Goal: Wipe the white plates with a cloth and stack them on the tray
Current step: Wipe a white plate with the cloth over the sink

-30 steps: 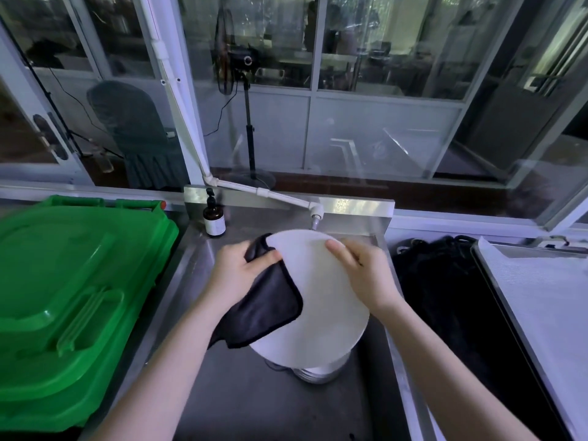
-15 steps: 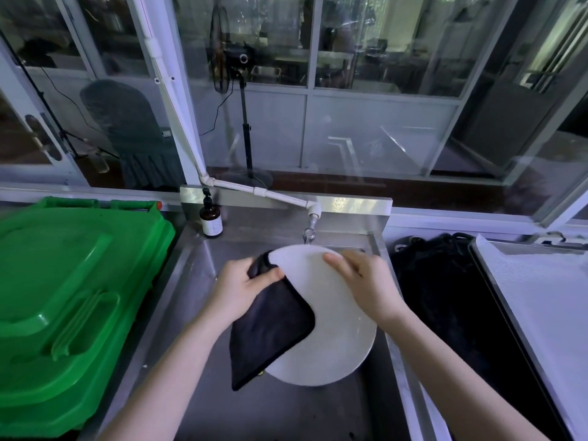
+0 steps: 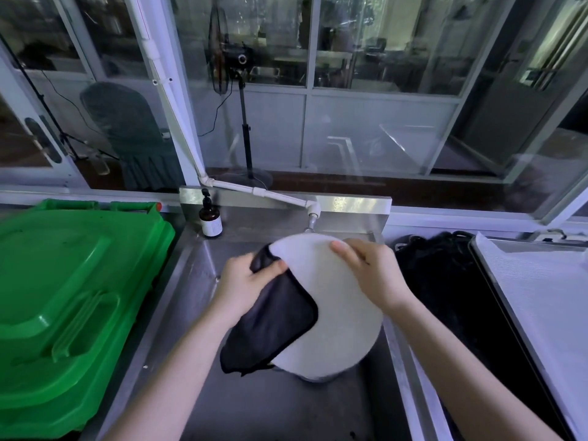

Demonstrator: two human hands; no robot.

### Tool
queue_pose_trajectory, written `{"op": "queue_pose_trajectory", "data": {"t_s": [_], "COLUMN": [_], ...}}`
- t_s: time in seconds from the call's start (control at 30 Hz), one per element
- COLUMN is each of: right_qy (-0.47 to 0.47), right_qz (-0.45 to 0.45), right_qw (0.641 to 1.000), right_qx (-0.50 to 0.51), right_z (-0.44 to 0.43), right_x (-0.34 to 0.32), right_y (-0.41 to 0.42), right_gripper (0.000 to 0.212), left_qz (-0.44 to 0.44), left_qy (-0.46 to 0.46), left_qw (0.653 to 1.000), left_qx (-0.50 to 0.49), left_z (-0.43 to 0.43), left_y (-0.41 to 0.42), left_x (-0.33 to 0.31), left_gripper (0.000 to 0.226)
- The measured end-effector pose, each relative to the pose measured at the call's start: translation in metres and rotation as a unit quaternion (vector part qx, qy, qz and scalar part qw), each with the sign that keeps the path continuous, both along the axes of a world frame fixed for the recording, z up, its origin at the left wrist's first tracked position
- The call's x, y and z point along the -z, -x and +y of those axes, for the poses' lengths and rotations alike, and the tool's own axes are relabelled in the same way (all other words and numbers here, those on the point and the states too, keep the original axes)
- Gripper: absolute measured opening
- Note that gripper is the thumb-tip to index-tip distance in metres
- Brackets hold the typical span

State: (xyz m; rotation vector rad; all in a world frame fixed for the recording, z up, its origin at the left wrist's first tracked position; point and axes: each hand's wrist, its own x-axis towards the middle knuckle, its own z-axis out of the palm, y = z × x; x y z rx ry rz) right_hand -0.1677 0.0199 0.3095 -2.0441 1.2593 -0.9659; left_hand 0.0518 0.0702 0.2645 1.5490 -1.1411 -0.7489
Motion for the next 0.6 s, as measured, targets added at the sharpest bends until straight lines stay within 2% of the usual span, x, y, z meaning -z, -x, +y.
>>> {"op": "queue_pose_trajectory", "data": {"t_s": [0.03, 0.1, 0.17, 0.2, 0.3, 0.37, 0.4, 0.47, 0.53, 0.6], "right_qy": [-0.011, -0.057, -0.13, -0.162, -0.176, -0.143, -0.127, -0.078, -0.052, -0.022], "right_qz": [-0.068, -0.218, -0.296, -0.297, -0.216, -0.143, -0.079, 0.081, 0.153, 0.144], "right_qw": [0.996, 0.96, 0.92, 0.917, 0.958, 0.979, 0.987, 0.985, 0.972, 0.973], "right_qx": [0.056, 0.168, 0.223, 0.21, 0.074, -0.017, -0.06, -0.13, -0.172, -0.177], "right_z": [0.005, 0.021, 0.03, 0.031, 0.023, 0.008, 0.0, -0.011, -0.011, -0.007], "right_x": [0.006, 0.021, 0.034, 0.039, 0.032, 0.011, -0.001, -0.017, -0.02, -0.016], "right_y": [-0.001, -0.014, -0.023, -0.022, -0.001, 0.011, 0.012, 0.004, -0.007, -0.011], "right_gripper": [0.054, 0.055, 0.052, 0.047, 0.037, 0.026, 0.023, 0.036, 0.048, 0.052], "left_qz": [0.077, 0.209, 0.247, 0.246, 0.197, 0.103, 0.043, -0.059, -0.1, -0.081], "left_qy": [-0.001, -0.021, -0.038, -0.041, -0.027, -0.004, 0.004, 0.023, 0.041, 0.039], "left_qw": [0.995, 0.965, 0.95, 0.952, 0.967, 0.988, 0.996, 0.997, 0.987, 0.987], "left_qx": [-0.071, -0.158, -0.185, -0.18, -0.159, -0.117, -0.074, 0.035, 0.115, 0.133], "left_z": [0.003, 0.006, 0.007, 0.007, 0.01, 0.009, 0.008, 0.003, 0.0, -0.001], "left_y": [0.002, 0.011, 0.015, 0.014, 0.001, -0.003, -0.002, 0.006, 0.015, 0.015], "left_x": [0.005, 0.012, 0.019, 0.021, 0.018, 0.011, 0.006, -0.007, -0.013, -0.014], "left_gripper": [0.028, 0.019, 0.02, 0.02, 0.029, 0.04, 0.045, 0.049, 0.034, 0.017]}}
